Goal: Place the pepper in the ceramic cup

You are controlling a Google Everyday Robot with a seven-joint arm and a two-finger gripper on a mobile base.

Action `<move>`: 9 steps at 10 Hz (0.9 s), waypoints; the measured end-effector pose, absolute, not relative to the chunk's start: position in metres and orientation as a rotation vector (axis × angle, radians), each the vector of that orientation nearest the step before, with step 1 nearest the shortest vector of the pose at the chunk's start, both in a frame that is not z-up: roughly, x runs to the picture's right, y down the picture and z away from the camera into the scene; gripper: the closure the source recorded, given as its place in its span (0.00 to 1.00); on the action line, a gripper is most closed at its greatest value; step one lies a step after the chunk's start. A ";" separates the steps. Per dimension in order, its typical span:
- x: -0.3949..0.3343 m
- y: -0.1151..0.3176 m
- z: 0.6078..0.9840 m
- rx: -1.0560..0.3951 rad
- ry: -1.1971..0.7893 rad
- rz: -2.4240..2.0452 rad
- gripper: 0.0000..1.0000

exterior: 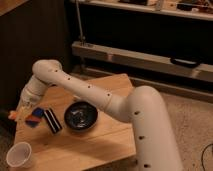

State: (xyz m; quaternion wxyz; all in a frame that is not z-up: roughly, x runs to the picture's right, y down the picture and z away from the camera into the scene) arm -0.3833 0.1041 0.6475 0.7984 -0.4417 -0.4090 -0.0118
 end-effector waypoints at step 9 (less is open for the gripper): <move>-0.396 0.122 0.623 -0.969 -0.913 -0.110 1.00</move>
